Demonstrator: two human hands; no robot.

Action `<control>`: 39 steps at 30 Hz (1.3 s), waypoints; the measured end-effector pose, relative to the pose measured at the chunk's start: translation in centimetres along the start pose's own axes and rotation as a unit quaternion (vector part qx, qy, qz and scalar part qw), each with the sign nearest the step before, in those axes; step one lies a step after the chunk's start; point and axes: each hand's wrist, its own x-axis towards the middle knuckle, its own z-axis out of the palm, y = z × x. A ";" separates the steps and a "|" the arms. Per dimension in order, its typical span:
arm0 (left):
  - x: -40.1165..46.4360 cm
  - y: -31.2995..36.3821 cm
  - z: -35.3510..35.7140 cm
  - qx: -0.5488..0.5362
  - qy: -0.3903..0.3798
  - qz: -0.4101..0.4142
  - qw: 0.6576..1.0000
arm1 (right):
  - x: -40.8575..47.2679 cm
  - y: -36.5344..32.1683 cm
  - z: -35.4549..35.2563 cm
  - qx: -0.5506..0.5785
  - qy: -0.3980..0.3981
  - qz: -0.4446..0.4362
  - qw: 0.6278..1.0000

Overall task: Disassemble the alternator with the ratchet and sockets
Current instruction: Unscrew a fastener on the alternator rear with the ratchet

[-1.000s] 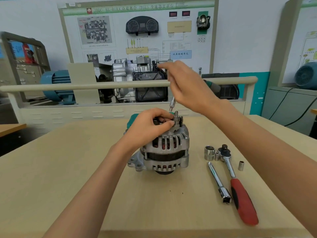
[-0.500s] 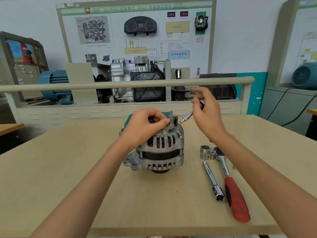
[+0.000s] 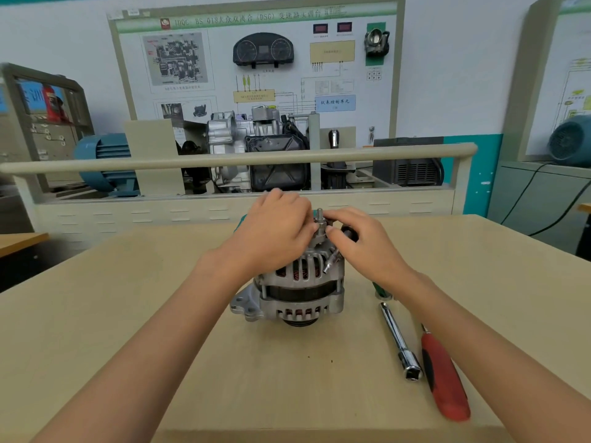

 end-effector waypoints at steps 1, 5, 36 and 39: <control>0.1 0.0 0.1 0.068 0.003 0.018 0.998 | 0.0 0.0 -0.1 -0.001 -0.005 -0.002 1.000; 0.6 0.0 -0.2 0.184 -0.010 0.040 0.982 | 0.0 0.0 -0.1 -0.016 -0.008 -0.017 1.000; -1.4 1.6 1.6 -0.283 0.135 -0.248 0.917 | -0.3 -0.7 0.8 -0.007 0.054 0.031 0.998; -1.4 1.8 1.5 -0.315 0.125 -0.265 0.903 | -0.5 -0.7 0.9 -0.006 0.054 0.025 0.998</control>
